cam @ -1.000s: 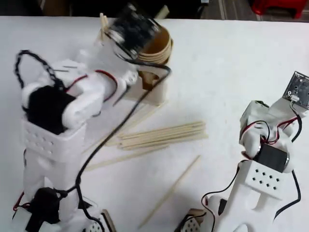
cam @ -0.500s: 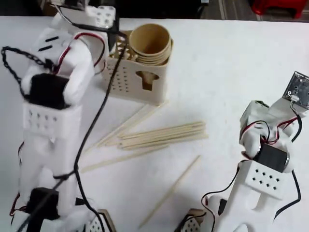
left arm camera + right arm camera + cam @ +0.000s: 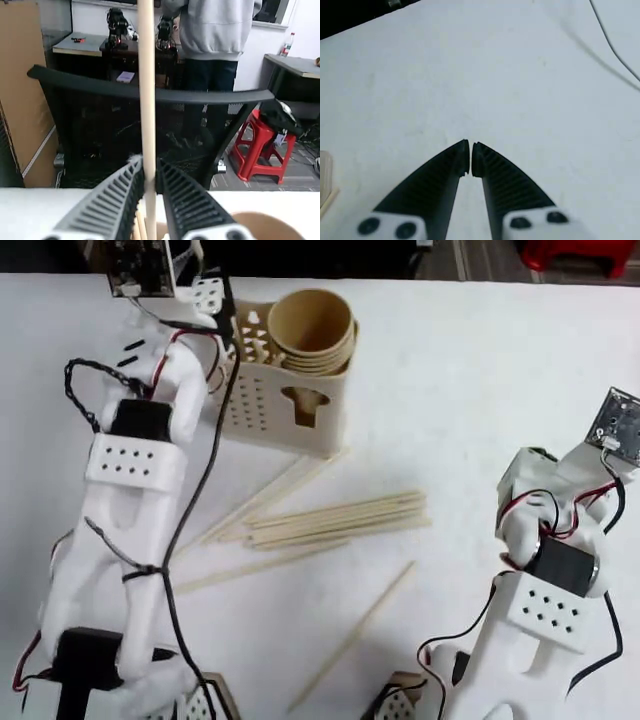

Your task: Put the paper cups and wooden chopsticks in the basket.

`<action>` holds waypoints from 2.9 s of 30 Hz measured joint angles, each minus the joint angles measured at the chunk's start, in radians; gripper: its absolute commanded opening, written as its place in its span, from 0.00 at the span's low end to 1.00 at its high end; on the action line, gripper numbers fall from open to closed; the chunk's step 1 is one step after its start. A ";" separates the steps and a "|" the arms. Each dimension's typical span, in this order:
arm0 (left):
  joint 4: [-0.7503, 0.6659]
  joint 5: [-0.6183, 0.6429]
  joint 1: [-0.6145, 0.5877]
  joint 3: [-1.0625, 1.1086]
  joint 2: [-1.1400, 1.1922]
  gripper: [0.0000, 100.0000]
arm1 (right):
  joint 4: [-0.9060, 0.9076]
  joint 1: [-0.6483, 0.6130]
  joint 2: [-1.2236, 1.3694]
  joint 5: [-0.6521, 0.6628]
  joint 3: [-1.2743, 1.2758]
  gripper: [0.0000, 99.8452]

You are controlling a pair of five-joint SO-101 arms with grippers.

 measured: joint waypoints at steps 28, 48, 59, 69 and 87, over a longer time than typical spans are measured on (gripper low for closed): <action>0.775 -0.284 -0.215 0.083 -0.471 0.02 | -0.055 -0.127 0.000 0.118 0.043 0.07; 0.463 -0.238 -0.496 0.795 -0.473 0.02 | 0.506 -0.787 0.003 0.592 -0.203 0.03; 0.381 -0.238 -0.549 0.885 -0.473 0.02 | 0.529 -1.140 0.425 0.704 -0.245 0.09; 0.381 -0.238 -0.557 0.885 -0.473 0.02 | 0.331 -1.158 0.730 0.709 -0.279 0.26; 0.381 -0.238 -0.557 0.885 -0.473 0.02 | 0.089 -1.149 1.040 0.802 -0.328 0.13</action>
